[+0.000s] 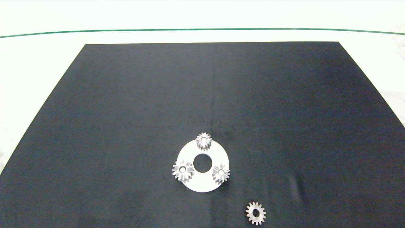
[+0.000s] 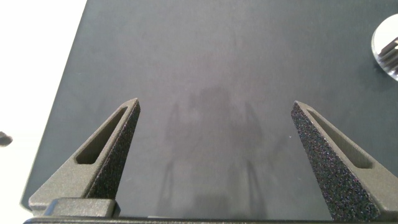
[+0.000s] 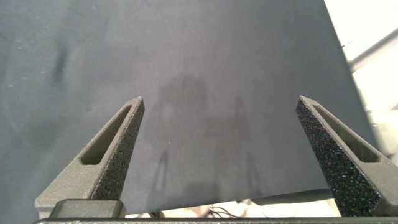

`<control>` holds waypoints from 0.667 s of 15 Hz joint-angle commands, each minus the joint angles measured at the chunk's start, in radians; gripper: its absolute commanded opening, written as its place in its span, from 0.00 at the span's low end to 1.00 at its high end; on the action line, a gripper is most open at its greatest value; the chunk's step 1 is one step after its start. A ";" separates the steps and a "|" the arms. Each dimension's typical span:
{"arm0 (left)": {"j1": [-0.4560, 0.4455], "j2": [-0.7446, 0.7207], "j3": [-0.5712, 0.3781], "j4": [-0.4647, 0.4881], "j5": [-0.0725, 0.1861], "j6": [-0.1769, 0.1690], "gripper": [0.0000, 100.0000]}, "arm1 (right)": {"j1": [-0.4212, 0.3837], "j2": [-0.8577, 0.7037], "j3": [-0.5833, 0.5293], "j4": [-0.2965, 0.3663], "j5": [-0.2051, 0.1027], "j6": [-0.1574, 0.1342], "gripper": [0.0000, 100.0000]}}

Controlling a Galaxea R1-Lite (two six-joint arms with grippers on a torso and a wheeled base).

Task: Remove an incorrectly installed larger gear and replace it with the correct smaller gear

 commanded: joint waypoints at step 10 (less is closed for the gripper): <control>-0.475 1.141 -0.938 0.571 0.012 0.131 1.00 | 0.226 0.777 -0.819 0.342 0.017 -0.171 1.00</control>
